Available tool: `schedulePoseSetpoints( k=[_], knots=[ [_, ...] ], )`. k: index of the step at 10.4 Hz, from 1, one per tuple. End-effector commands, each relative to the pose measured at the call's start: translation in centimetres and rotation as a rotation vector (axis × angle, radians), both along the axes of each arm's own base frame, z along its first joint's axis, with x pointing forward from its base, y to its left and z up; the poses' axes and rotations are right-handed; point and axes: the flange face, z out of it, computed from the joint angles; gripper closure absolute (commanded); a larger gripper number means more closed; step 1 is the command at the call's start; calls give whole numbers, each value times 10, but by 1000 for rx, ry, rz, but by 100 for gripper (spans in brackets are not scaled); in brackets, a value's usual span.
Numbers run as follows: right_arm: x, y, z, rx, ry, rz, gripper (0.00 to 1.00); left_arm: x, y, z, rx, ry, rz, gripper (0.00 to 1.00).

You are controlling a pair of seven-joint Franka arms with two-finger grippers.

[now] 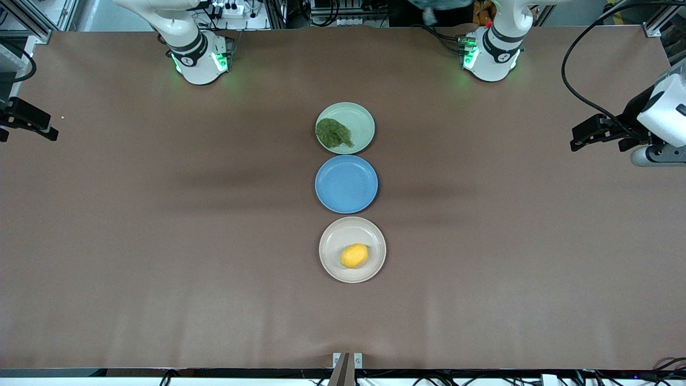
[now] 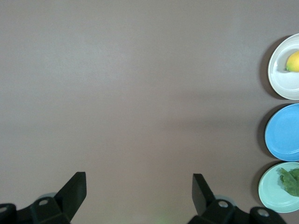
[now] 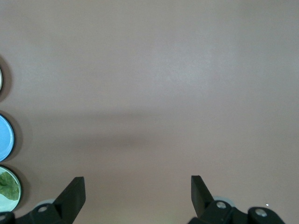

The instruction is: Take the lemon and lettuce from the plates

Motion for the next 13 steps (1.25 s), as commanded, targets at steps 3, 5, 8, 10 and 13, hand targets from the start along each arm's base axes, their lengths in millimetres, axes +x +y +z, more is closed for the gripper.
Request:
schedulePoseSetpoints(
  k=[3,5,8,10,13],
  knots=[
    [-6,-1,-1,-5,7,15,0,3,-8,-10,19,25,-32,0],
    [-6,-1,-2,-5,12,15,0,15,-17,-33,12,52,-43,0],
    [-7,1,-3,-4,17,17,0,36,-52,-72,-7,58,-86,0],
    [-7,-1,-5,-4,20,14,0,43,-89,-100,-9,75,-140,0],
    [-8,3,-5,-4,21,15,0,58,-138,-140,-19,36,-197,0]
  ],
)
